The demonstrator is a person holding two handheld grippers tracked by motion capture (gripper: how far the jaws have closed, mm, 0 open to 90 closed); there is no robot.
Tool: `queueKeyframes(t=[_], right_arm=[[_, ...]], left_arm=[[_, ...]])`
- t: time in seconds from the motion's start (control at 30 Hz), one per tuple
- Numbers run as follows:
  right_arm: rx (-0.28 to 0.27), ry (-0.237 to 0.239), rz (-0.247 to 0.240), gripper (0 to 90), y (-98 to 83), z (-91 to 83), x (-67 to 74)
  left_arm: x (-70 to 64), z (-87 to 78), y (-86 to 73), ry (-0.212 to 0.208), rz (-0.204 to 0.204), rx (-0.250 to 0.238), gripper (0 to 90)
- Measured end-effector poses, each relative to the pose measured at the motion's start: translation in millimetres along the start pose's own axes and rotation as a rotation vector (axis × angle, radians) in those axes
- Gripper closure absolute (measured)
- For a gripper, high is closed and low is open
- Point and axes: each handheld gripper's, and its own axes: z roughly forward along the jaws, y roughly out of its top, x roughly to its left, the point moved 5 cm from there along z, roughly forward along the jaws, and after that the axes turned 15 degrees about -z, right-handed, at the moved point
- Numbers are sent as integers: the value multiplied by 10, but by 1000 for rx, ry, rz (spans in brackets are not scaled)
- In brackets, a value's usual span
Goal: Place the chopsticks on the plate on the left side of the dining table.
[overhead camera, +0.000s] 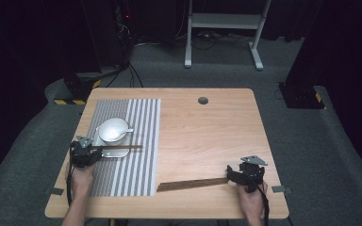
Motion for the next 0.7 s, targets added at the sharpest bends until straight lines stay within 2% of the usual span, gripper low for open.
queueKeyframes(t=[0.13,0.23,0.33,0.6,0.7], right_arm=[[0,0,0,138,0,0,0],[0,0,-1,138,0,0,-1],[0,0,-1,138,0,0,-1],[0,0,0,138,0,0,0],[0,0,0,138,0,0,0]], left_arm=[[3,1,6,-11,-15,4,496],[-25,-3,-4,-8,4,10,493],[-25,-6,-3,-13,-4,10,493],[-15,-53,1,-23,-15,-9,488],[-25,-109,-4,-45,-24,-25,488]])
